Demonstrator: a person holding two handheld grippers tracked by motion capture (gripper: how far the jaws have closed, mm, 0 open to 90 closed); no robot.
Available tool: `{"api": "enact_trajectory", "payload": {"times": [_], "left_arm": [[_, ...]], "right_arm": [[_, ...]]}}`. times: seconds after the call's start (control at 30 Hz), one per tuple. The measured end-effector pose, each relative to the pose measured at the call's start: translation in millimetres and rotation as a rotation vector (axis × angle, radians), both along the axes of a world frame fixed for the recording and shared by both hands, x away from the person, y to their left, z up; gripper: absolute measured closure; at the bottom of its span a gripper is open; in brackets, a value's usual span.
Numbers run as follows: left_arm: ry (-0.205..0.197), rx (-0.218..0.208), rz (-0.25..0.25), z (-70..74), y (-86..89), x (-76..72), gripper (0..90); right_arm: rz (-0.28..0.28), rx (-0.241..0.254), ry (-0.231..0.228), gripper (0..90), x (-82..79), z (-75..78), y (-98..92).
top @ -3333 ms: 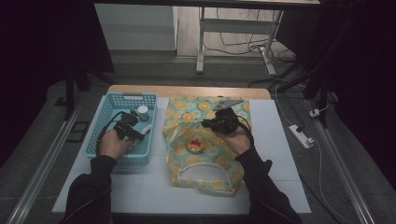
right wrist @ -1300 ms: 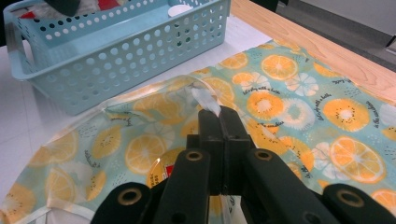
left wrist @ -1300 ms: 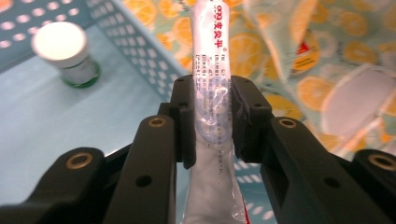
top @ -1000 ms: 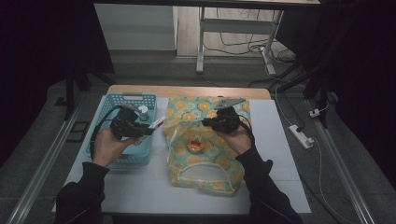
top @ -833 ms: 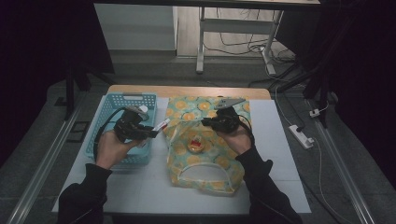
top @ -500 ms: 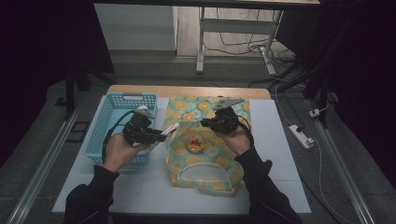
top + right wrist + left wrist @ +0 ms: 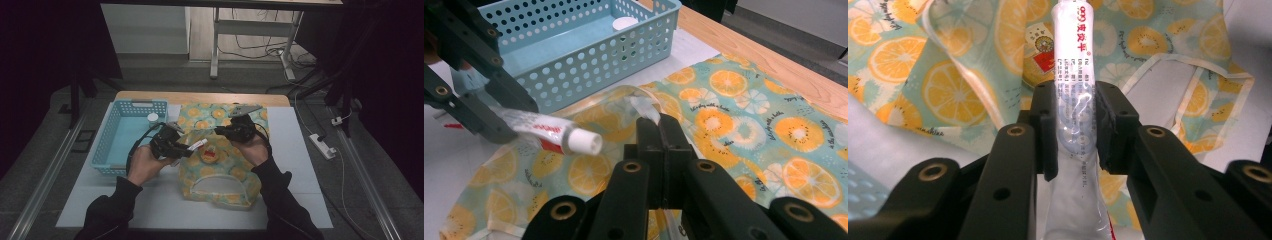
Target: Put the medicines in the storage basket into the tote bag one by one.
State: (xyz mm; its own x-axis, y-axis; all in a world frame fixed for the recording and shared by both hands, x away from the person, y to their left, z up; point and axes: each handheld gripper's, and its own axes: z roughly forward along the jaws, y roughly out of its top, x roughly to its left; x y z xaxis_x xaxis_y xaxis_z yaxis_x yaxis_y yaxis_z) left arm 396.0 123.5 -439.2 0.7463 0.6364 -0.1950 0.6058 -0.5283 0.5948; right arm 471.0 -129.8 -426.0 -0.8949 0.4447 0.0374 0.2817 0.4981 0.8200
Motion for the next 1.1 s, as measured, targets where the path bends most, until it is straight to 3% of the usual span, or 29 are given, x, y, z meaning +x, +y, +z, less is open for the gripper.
{"api": "enact_trajectory", "payload": {"times": [0.4, 0.73, 1.1], "left_arm": [[-0.002, -0.025, -0.005, -7.6, -20.1, 8.8, 72.3], [-0.012, 0.003, -0.006, -20.0, -38.4, 20.4, 72.3], [-0.035, 0.024, 0.037, -30.6, -50.6, 36.1, 72.3]], "right_arm": [[-0.003, 0.001, 0.001, 90.0, -0.4, 0.0, 0.8], [-0.002, -0.002, -0.004, 90.0, -1.6, 0.6, 2.0], [0.001, 0.000, -0.007, 90.0, -1.6, 0.9, 2.8]]}}
